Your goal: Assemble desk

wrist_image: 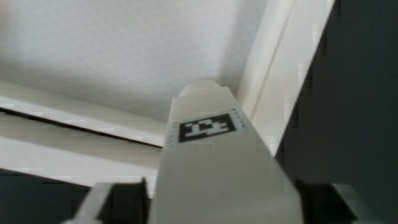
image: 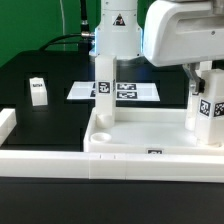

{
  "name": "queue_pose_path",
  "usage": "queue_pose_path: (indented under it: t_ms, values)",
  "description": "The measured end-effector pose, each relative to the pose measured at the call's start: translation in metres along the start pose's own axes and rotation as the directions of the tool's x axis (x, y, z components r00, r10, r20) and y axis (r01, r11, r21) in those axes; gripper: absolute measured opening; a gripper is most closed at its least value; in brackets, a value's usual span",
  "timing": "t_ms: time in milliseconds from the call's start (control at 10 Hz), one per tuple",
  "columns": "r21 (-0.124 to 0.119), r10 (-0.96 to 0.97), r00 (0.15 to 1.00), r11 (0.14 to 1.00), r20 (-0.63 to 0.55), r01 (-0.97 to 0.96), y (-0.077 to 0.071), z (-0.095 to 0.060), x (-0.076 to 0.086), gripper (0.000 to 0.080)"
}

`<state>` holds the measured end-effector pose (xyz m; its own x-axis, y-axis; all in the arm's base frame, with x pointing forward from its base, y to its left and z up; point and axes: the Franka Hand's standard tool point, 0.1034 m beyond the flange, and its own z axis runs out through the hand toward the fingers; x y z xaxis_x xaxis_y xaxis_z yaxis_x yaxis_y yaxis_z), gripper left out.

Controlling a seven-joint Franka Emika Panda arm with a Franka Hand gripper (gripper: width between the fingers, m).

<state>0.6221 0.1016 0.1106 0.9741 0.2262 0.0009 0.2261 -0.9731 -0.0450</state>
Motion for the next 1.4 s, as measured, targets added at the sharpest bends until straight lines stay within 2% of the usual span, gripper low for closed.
queue_pose_path:
  t_ms: [100, 300, 600, 800, 900, 1200, 1300, 1400]
  values:
    - [0.001, 0.025, 1.000, 1.000, 0.000, -0.025, -0.0001, 0.0000, 0.0000, 0.0288]
    - [0.001, 0.057, 0.998, 0.998, 0.000, -0.057, -0.0001, 0.0000, 0.0000, 0.0288]
    - [0.004, 0.295, 0.955, 0.955, 0.001, -0.295, -0.0001, 0.0002, 0.0000, 0.0288]
    - [0.027, 0.517, 0.856, 0.856, 0.002, -0.517, 0.0063, 0.0006, 0.0004, 0.0288]
    - [0.031, 0.574, 0.819, 0.818, -0.001, -0.574, 0.0067, 0.0010, 0.0008, 0.0288]
    - [0.051, 0.807, 0.590, 0.589, 0.010, -0.807, 0.0069, 0.0012, 0.0026, 0.0290]
    - [0.053, 0.846, 0.534, 0.532, 0.011, -0.845, 0.0066, 0.0007, 0.0036, 0.0290]
    - [0.043, 0.875, 0.483, 0.482, 0.023, -0.875, 0.0030, -0.0002, 0.0036, 0.0290]
